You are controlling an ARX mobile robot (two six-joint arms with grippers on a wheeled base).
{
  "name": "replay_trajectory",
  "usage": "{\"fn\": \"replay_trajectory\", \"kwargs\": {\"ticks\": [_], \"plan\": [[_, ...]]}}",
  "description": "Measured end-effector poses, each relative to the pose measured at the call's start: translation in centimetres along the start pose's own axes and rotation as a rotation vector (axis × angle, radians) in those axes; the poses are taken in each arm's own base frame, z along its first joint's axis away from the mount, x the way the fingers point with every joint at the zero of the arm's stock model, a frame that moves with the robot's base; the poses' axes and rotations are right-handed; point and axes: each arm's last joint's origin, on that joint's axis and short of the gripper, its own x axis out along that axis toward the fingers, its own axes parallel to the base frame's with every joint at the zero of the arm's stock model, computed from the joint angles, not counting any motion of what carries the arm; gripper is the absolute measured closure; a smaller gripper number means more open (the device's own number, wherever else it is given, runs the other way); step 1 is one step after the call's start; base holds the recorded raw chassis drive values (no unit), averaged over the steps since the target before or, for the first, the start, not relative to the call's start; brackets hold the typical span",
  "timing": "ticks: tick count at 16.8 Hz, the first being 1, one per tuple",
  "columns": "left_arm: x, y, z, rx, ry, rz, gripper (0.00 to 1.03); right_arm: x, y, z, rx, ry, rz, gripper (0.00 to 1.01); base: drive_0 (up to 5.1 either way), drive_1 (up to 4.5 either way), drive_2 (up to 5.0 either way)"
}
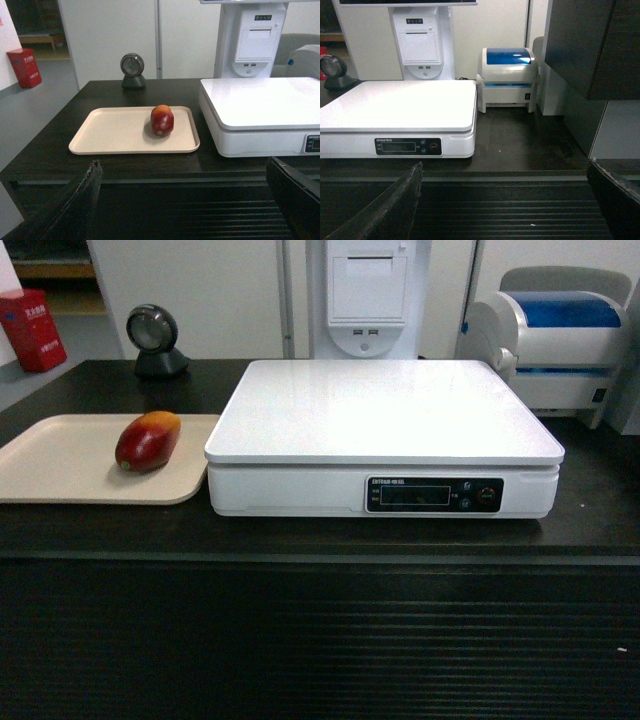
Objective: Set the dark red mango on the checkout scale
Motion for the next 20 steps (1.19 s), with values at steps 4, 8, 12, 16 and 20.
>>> {"fn": "replay_trajectory", "kwargs": {"ticks": [4, 8, 12, 16, 20], "plan": [[0.0, 0.0, 0.0, 0.000, 0.000, 0.000, 0.05, 0.0, 0.0, 0.0, 0.000, 0.000, 0.000, 0.03, 0.0, 0.00, 0.0], [0.0, 0.0, -0.2, -0.027, 0.080, -0.026, 0.05, 0.0, 0.0, 0.0, 0.000, 0.000, 0.000, 0.03, 0.0, 0.00, 0.0], [2.0, -0.3, 1.9, -0.111, 0.116, -0.126, 0.05, 0.0, 0.0, 0.0, 0.000, 0.000, 0.000, 0.03, 0.0, 0.00, 0.0], [7.1, -1.0, 4.8, -0.072, 0.056, -0.206, 0.05, 0.0, 0.0, 0.0, 0.000, 0.000, 0.000, 0.03, 0.0, 0.00, 0.0], [23.8, -2.5, 3.8, 0.021, 0.288, -0.226, 0.05, 0.0, 0.0, 0.0, 0.000, 0.000, 0.000, 0.03, 0.0, 0.00, 0.0]]}}
